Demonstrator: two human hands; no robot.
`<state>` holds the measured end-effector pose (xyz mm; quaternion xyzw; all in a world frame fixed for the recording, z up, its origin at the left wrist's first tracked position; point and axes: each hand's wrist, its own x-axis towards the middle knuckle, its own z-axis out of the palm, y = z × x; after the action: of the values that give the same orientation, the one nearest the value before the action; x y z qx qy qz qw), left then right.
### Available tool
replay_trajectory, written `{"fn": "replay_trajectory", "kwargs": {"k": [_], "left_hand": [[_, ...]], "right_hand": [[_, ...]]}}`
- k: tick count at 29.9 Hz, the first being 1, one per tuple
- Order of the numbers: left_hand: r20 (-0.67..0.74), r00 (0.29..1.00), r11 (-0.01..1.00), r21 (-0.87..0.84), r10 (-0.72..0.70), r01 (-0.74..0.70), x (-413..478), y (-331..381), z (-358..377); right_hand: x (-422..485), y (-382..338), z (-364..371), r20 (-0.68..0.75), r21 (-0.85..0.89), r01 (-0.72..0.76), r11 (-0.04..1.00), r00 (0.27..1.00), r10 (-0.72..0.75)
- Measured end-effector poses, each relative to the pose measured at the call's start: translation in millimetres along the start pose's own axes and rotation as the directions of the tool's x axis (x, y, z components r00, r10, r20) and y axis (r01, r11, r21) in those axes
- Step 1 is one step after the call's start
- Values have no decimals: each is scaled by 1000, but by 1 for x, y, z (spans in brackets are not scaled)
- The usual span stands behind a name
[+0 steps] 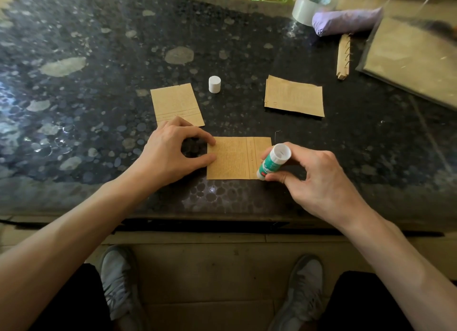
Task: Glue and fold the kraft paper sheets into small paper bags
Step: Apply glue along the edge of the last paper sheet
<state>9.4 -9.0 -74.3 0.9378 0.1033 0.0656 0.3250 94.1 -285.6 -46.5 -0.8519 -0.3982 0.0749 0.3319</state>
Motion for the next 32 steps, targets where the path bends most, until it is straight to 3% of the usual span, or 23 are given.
{"fn": "replay_trajectory", "kwargs": {"k": [15,26,32], "left_hand": [[-7,1000,1000,2,-4,4,-1,3,-1],[-7,1000,1000,-4,-7,7,-1,4,-1],[5,1000,1000,4,-14,14,-1,4,-2]], "right_hand": [[-3,4,-14,12,-45,-74,996,997,75],[17,5,-25,-253,402,-152,903,929,269],[13,3,-13,-192,413,-160,897,947,257]]}}
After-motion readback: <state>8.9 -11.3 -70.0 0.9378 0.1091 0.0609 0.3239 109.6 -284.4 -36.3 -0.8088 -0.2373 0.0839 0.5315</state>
